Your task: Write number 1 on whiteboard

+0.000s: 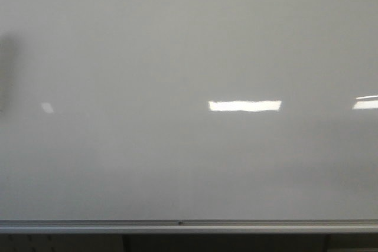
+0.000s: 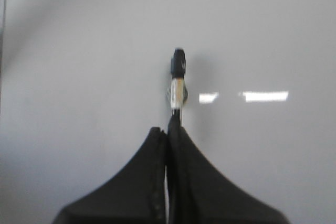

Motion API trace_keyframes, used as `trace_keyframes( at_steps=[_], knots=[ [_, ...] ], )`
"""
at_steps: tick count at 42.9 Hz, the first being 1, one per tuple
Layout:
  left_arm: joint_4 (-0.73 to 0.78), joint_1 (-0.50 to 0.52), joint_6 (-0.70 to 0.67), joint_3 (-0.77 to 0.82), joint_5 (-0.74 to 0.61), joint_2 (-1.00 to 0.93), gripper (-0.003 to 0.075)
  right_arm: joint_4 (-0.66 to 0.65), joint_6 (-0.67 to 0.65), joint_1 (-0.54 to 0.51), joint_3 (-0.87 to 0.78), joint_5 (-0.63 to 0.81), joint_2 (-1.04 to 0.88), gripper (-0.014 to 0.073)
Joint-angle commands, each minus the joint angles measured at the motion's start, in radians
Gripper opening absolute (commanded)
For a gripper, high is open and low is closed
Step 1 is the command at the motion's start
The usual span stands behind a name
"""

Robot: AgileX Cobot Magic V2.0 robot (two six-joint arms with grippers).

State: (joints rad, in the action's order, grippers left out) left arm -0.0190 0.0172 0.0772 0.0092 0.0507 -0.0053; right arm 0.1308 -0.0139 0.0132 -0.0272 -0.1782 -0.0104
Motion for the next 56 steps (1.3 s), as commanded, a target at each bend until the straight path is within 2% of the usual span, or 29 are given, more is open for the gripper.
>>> trace_keyframes(
  at_steps=[1,3,5,12,17,22,28,32,39,42,46,56],
  knots=[
    [-0.034,0.003,-0.009,0.007,-0.240,-0.016,-0.0020,0.005,0.002,-0.004,0.057,0.117,-0.016,-0.0087],
    [-0.062,0.003,-0.009,-0.026,-0.263,-0.016,-0.0020,0.005,0.002,-0.004,0.089,0.104,-0.016,-0.0087],
    [-0.064,0.003,-0.009,-0.070,-0.231,-0.013,-0.0020,0.005,0.002,-0.004,0.131,0.078,-0.016,-0.0087],
    [-0.008,0.003,-0.009,-0.268,0.003,0.086,-0.0020,0.004,0.002,-0.004,0.333,-0.082,0.062,-0.0087],
    [-0.003,0.003,-0.007,-0.355,0.097,0.228,-0.0020,0.004,0.002,-0.004,0.447,-0.131,0.193,-0.0087],
    [-0.003,0.003,-0.007,-0.393,0.100,0.350,-0.0020,0.004,0.002,-0.004,0.508,-0.127,0.313,-0.0087],
    [-0.003,0.003,-0.007,-0.403,0.093,0.399,-0.0014,0.004,0.002,-0.004,0.524,-0.122,0.381,-0.0081],
    [-0.003,0.003,-0.007,-0.403,0.093,0.401,0.0076,0.004,0.002,-0.004,0.524,-0.123,0.383,-0.0013],
    [-0.005,0.003,-0.007,-0.402,0.095,0.401,0.0469,0.004,0.002,-0.004,0.524,-0.123,0.383,0.0307],
    [-0.005,0.003,-0.007,-0.402,0.095,0.401,0.0565,0.004,0.002,-0.004,0.518,-0.120,0.383,0.0440],
    [-0.005,0.003,-0.007,-0.400,0.091,0.404,0.0586,0.004,0.002,-0.004,0.518,-0.122,0.383,0.0512],
    [-0.005,0.001,-0.004,-0.430,0.057,0.577,0.0585,0.004,0.002,-0.004,0.518,-0.120,0.383,0.0513]
  ],
)
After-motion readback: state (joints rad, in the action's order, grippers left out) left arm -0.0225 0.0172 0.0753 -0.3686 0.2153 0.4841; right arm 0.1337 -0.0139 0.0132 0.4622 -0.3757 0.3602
